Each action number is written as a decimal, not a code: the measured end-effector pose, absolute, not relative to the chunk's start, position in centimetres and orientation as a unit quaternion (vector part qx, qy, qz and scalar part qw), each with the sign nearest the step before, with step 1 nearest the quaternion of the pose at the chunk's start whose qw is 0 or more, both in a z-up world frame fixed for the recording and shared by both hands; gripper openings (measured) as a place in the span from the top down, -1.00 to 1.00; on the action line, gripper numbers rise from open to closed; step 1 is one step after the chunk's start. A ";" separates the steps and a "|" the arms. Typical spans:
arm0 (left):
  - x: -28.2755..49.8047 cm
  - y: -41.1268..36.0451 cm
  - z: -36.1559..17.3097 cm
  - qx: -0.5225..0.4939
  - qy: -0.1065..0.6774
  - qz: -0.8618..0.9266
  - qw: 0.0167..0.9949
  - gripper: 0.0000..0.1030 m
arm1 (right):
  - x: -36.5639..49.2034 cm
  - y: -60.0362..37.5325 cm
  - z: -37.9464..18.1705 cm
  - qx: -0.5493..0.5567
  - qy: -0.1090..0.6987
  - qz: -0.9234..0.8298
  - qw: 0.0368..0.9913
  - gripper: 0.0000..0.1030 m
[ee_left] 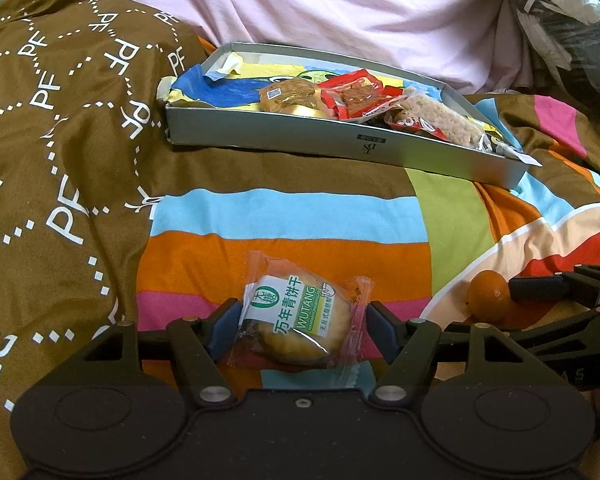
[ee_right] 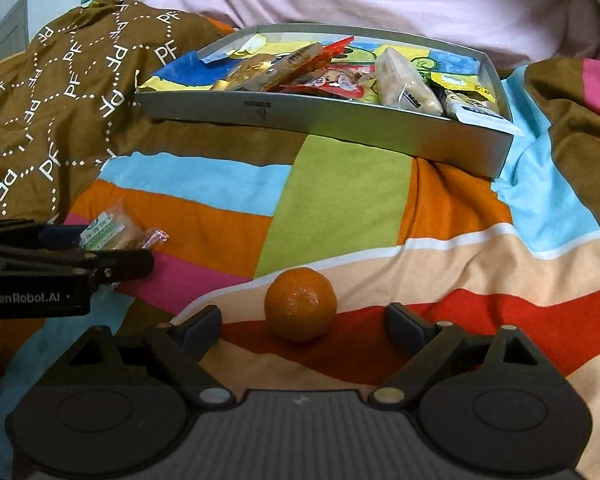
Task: Organize snacks
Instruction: 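Grasp the mandarin orange with right tool while left tool holds the cake, then lift and carry the cake and mandarin over the tray with both tools, then lower the cake and mandarin into the tray and open both tools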
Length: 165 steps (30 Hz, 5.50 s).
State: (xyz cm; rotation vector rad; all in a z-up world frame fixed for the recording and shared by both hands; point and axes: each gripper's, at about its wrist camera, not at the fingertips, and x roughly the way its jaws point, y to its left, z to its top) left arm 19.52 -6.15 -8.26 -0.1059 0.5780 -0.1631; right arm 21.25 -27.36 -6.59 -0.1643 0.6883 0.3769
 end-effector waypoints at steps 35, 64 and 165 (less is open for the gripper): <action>19.7 -6.3 -8.5 -0.039 0.284 -0.079 0.955 -0.38 | 20.3 -25.2 -6.6 -0.121 0.320 0.197 0.919 0.10; 19.4 -8.5 -7.9 0.015 0.308 -0.044 0.950 -0.33 | 20.3 -26.1 -5.8 -0.106 0.297 0.181 0.932 0.26; 25.3 -8.6 2.2 0.006 0.214 0.036 0.976 -0.13 | 22.1 -26.4 -0.5 -0.022 0.113 0.163 0.980 0.25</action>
